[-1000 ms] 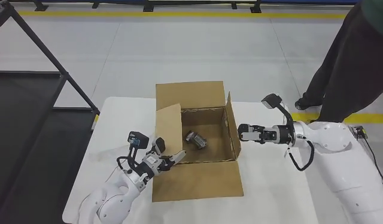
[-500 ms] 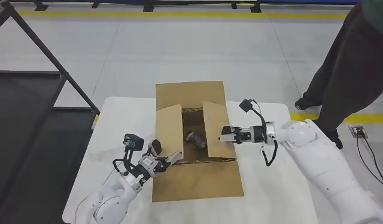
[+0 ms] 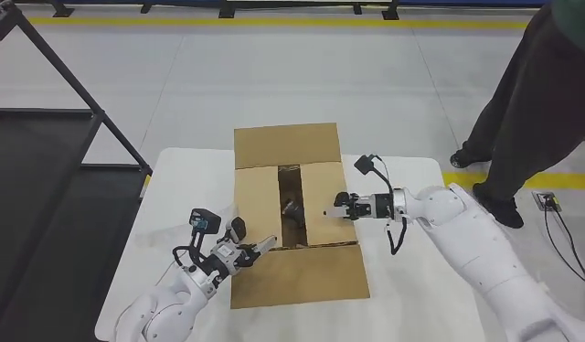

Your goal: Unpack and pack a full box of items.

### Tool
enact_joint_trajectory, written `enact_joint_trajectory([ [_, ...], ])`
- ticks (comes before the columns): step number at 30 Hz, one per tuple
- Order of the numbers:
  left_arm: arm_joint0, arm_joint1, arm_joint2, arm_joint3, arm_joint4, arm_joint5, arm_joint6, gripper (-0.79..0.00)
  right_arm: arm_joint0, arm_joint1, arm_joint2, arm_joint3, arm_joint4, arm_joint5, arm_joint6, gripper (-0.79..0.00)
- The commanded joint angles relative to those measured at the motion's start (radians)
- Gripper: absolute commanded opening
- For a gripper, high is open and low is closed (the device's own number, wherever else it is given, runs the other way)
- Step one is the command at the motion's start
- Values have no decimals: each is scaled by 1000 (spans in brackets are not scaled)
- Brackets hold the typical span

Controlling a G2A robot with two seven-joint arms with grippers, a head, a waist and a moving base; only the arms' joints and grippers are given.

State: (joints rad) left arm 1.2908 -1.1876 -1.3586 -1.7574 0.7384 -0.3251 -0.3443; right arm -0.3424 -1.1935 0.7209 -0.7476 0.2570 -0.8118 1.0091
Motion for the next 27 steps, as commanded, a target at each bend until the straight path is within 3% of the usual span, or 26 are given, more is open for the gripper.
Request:
enact_joint_trajectory([
  [1, 2, 0, 0, -2, 2, -1, 2, 0, -1, 6, 10, -5, 1, -16, -16, 0],
  [13, 21, 3, -2, -18, 14, 2, 12, 0, -68, 101, 143, -16, 22, -18, -19, 0],
  [19, 23, 4, 1, -25, 24, 4, 17, 0, -121, 128, 125, -113, 21, 89, 88, 0],
  [27, 22, 6, -10, -33, 35, 9, 22, 0, -146, 141, 79, -211, 44, 114, 113, 0],
])
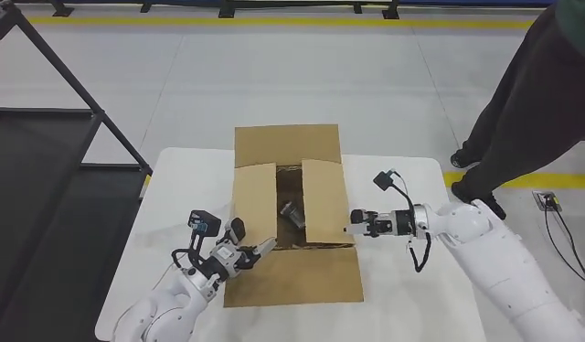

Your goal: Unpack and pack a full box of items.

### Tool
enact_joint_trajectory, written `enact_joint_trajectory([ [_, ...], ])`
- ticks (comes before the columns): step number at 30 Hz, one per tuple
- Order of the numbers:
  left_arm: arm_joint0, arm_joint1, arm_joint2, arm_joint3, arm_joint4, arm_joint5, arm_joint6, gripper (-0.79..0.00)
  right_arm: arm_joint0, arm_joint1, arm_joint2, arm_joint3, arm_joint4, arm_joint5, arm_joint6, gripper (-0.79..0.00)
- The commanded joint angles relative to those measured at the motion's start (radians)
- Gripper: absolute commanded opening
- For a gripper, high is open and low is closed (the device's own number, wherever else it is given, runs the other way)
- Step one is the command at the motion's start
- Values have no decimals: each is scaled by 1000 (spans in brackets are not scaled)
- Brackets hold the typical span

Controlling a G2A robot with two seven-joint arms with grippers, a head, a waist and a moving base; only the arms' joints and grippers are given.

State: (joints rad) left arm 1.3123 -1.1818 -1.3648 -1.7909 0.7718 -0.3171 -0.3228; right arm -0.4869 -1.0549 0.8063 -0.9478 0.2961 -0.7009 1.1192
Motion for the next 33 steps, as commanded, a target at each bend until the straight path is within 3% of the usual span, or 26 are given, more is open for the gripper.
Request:
enact_joint_trajectory([
  [1, 1, 1, -9, 1, 3, 0, 1, 0, -1, 4, -13, -23, 8, 7, 7, 0],
  [10, 9, 9, -59, 10, 5, -2, -1, 0, 7, 34, -91, -120, 42, 14, 14, 0],
  [14, 36, 14, -102, -48, -28, -30, 7, 0, 26, 51, -73, -97, 50, -38, -38, 0],
  [17, 66, 21, -164, -105, -86, -60, 5, 0, 38, 62, -36, -53, 44, -80, -83, 0],
  [22, 124, 37, -315, -144, -186, -117, -40, 0, 55, 55, -19, -5, -11, -49, -188, 0],
  [29, 262, 64, -545, -99, -317, -218, -216, 0, 55, 55, -19, -5, -11, -49, -188, 0],
  [33, 290, 77, -580, -60, -339, -242, -330, 0, 41, 53, -15, -15, -10, -24, -226, 0],
])
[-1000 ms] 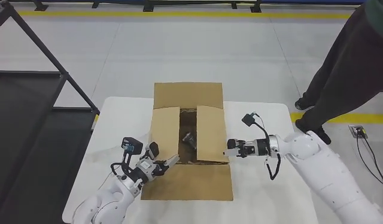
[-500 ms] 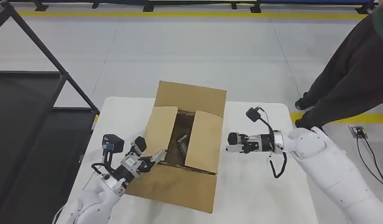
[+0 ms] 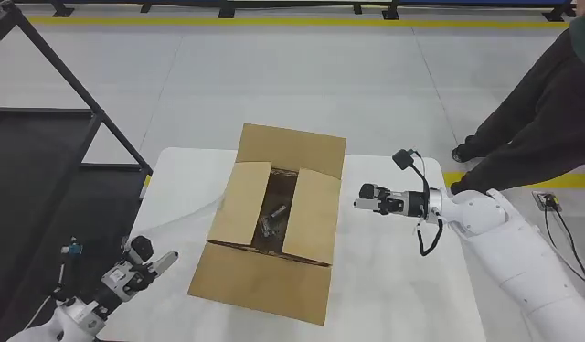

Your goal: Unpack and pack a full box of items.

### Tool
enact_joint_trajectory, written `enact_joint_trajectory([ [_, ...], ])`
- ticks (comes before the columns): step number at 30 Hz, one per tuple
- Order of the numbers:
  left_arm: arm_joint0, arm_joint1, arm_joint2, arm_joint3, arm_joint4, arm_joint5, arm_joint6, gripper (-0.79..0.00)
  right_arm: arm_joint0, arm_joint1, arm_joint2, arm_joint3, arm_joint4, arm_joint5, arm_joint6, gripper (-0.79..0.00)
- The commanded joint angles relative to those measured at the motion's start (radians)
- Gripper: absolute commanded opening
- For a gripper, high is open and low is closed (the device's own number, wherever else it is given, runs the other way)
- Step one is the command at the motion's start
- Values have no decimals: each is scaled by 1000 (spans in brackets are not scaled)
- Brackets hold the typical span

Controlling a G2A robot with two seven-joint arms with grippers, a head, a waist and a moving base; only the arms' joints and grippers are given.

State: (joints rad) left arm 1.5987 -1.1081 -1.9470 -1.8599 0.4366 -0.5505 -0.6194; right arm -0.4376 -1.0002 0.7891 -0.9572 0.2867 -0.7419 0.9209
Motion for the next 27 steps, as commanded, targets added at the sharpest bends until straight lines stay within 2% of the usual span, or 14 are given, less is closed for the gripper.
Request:
enact_joint_trajectory([
  [1, 4, 6, 10, 16, -8, -20, -67, 0, -10, -4, 4, -3, -1, 31, -51, 0],
  [3, -1, 11, 32, 27, -11, -46, -123, 0, -4, -15, -1, 15, -1, 51, -95, 0],
  [8, -34, 23, 100, 46, -80, -87, -236, 0, 43, -65, -45, 99, -97, 91, -291, 0],
  [16, -71, 49, 161, 64, -230, -167, -437, 0, 119, -167, -134, 275, -166, 94, -460, 0],
  [27, -106, 78, 199, 46, -384, -157, -492, 0, 198, -298, -211, 481, -250, 13, -615, 0],
])
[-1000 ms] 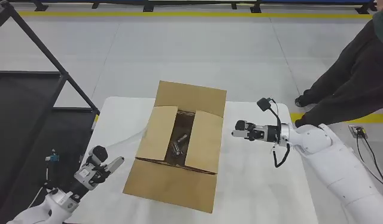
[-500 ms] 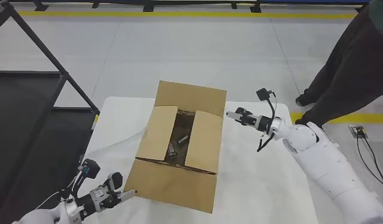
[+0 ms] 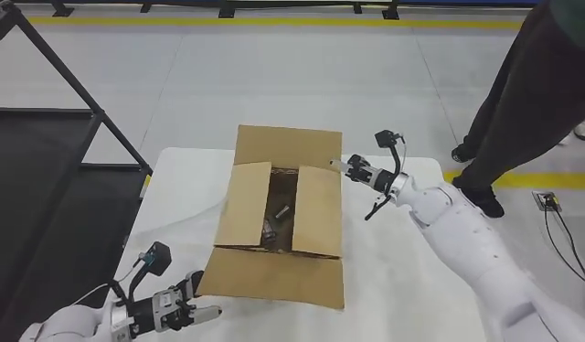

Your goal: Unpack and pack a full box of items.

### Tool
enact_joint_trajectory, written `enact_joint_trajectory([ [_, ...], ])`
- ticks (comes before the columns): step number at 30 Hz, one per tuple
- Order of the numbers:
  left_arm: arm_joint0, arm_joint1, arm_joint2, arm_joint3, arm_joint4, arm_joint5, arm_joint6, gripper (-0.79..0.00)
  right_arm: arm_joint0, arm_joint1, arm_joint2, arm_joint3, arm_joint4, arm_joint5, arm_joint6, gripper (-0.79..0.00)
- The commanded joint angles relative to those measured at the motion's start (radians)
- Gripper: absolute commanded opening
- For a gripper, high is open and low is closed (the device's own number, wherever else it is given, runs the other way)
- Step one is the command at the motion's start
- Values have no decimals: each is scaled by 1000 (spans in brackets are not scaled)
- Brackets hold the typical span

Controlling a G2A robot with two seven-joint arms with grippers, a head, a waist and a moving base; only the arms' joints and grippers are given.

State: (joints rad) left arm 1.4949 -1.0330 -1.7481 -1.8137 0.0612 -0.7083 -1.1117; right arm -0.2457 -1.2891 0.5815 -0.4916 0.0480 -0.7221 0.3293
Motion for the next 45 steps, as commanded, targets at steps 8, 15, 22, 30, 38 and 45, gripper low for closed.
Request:
enact_joint_trajectory([
  [8, -15, 7, 11, 9, -99, 73, 96, 0, 43, -41, 10, 114, -68, -101, -130, 0],
  [15, -10, 11, 18, -29, -89, 86, 150, 0, 44, -40, 17, 118, -61, -121, -121, 0],
  [22, -17, 16, -24, -11, -113, 152, 234, 0, 24, -29, 42, 82, -86, -77, -187, 0],
  [30, 18, 31, -63, 21, -73, 120, 155, 0, 33, -21, 89, 82, -105, -14, -230, 0],
  [38, 40, 49, -4, 95, -219, 143, -76, 0, 64, -31, 100, 90, -176, -6, -259, 0],
  [45, -50, 47, 122, 160, -448, 181, -173, 0, 81, -55, 95, 105, -232, 67, -272, 0],
])
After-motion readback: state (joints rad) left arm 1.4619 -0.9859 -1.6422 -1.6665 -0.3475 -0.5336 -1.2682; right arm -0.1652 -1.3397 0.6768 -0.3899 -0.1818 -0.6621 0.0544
